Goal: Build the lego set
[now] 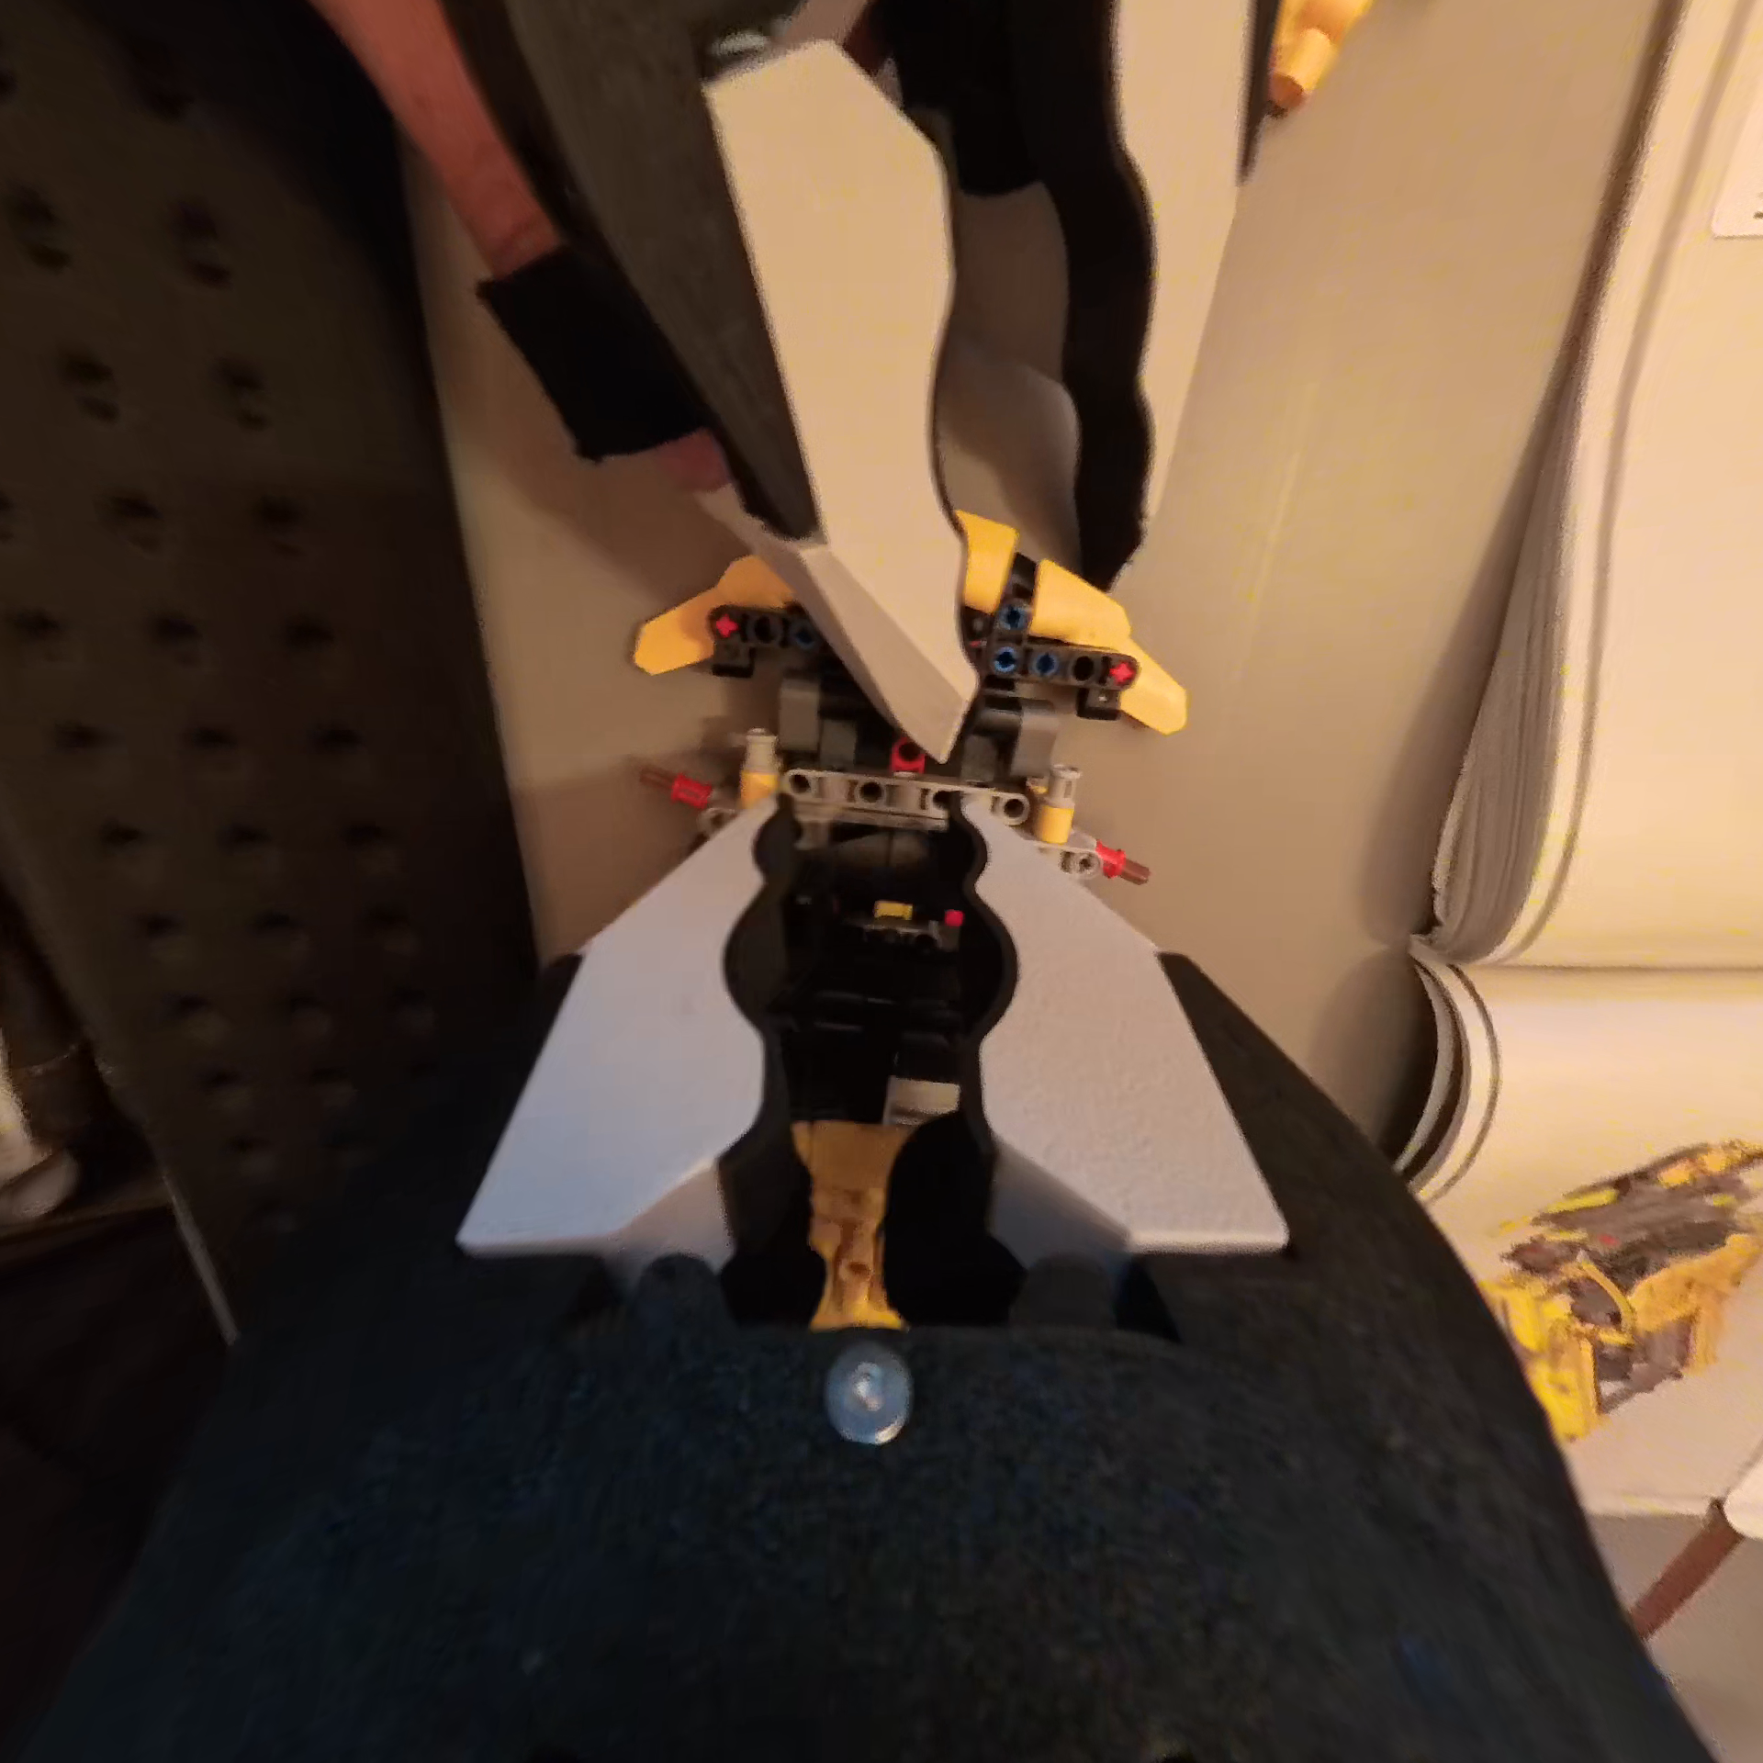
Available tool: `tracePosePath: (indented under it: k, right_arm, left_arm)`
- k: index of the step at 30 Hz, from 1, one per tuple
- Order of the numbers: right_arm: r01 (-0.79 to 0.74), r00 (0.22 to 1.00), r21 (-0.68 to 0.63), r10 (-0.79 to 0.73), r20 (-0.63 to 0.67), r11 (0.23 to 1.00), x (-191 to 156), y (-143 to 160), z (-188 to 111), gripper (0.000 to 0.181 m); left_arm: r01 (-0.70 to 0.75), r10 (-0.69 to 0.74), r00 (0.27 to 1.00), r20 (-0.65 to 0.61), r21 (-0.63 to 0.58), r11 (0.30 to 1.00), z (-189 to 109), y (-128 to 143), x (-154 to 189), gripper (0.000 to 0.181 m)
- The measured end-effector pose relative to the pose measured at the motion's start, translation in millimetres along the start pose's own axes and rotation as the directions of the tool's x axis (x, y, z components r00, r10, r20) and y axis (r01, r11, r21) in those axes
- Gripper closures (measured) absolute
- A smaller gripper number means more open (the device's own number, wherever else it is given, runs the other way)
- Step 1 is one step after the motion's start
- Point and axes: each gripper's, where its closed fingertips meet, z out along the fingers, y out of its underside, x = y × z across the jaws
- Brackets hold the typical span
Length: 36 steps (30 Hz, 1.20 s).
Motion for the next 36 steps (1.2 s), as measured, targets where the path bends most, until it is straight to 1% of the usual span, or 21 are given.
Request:
tracePosePath:
  k: [1,2,4,6,7,10,12,14,17,19,21,24,26,28,33,36]
  right_arm:
    - [0.009,0.999,0.002,-0.009,0.042,1.000,-3,-1,-3,0.142]
    - [0.027,0.998,0.008,-0.027,0.052,1.000,-1,-1,-9,0.137]
    - [0.120,0.991,0.048,-0.122,0.049,0.992,10,-2,-25,0.139]
    - [0.256,0.961,0.123,-0.266,0.072,0.959,18,-6,-40,0.146]
    - [0.310,0.938,0.158,-0.329,0.107,0.937,17,-6,-43,0.150]
    - [0.433,0.863,0.171,-0.462,0.207,0.885,13,2,-35,0.153]
    - [0.507,0.818,0.183,-0.537,0.206,0.842,16,2,-25,0.145]
    - [0.549,0.781,0.199,-0.583,0.222,0.812,18,2,-18,0.145]
    - [0.604,0.717,0.201,-0.636,0.284,0.771,9,10,-13,0.143]
    - [0.676,0.674,0.165,-0.693,0.258,0.719,9,15,-12,0.135]
    - [0.737,0.629,0.138,-0.747,0.216,0.661,12,15,-15,0.135]
    - [0.782,0.581,0.113,-0.782,0.227,0.613,13,17,-19,0.134]
    - [0.793,0.560,0.124,-0.794,0.237,0.596,13,18,-18,0.137]
    - [0.790,0.552,0.134,-0.788,0.272,0.599,13,19,-17,0.137]
    - [0.768,0.540,0.110,-0.730,0.420,0.631,12,18,-17,0.126]
    - [0.796,0.510,0.064,-0.724,0.465,0.601,11,22,-14,0.129]
  left_arm:
    - [0.003,-0.003,1.000,-0.001,0.000,1.000,0,0,0,0.131]
    - [0.006,-0.006,1.000,-0.002,0.000,1.000,0,0,0,0.132]
    - [0.009,-0.009,1.000,-0.003,0.001,1.000,0,0,0,0.132]
    - [0.009,-0.009,1.000,-0.004,0.000,1.000,0,0,0,0.132]
    - [0.009,-0.009,1.000,-0.006,0.000,1.000,0,0,0,0.132]
    - [0.009,-0.009,1.000,-0.012,-0.003,1.000,0,0,0,0.133]
    - [0.011,-0.012,1.000,-0.020,-0.005,1.000,1,0,0,0.134]
    - [0.008,-0.008,1.000,-0.026,-0.009,1.000,1,0,0,0.134]
    - [-0.019,0.018,0.999,-0.045,-0.022,1.000,1,-1,-1,0.134]
    - [-0.034,0.032,0.997,-0.064,-0.037,0.999,2,-1,-1,0.133]
    - [-0.039,0.035,0.996,-0.082,-0.051,0.998,2,-2,-3,0.133]
    - [-0.032,0.027,0.995,-0.092,-0.056,0.998,3,-5,-6,0.133]
    - [-0.031,0.026,0.995,-0.097,-0.056,0.998,3,-5,-6,0.133]
    - [-0.035,0.030,0.995,-0.098,-0.055,0.998,3,-6,-6,0.133]
    - [-0.038,0.033,0.995,-0.096,-0.051,0.998,3,-6,-7,0.134]
    - [-0.036,0.031,0.995,-0.096,-0.050,0.998,3,-6,-7,0.134]
